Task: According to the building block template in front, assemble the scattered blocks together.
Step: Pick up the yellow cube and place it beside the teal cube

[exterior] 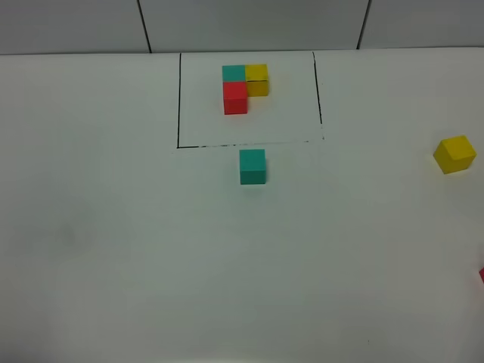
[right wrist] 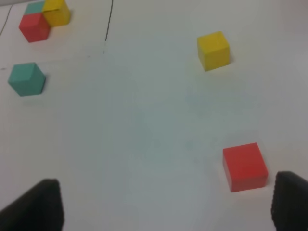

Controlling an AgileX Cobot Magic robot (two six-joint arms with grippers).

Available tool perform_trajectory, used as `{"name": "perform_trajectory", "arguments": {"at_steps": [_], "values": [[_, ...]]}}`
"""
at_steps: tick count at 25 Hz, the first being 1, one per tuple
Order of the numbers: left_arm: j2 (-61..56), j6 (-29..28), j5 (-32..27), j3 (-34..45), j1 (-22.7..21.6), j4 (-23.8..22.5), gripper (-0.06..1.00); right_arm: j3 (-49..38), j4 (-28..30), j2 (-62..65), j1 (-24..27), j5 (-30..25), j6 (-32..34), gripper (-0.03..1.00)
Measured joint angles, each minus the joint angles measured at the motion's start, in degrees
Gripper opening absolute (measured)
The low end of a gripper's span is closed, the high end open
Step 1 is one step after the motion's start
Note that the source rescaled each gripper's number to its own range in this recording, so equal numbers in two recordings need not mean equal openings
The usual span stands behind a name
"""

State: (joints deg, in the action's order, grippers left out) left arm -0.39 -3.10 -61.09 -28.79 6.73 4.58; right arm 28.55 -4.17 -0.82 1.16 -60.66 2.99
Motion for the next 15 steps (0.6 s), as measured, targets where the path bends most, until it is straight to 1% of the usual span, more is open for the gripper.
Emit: {"name": "perform_trajectory", "arguments": {"at_steps": [12,15], "values": [[0.0,0.0,0.0,0.0,0.0,0.0,0.74,0.0,-0.18,0.0,0.0,0.05,0.0,0.75],[0.0,0.0,0.0,0.0,0.0,0.0,0.74,0.06,-0.11,-2.0,0.0,0.46,0.0,0.75]]}}
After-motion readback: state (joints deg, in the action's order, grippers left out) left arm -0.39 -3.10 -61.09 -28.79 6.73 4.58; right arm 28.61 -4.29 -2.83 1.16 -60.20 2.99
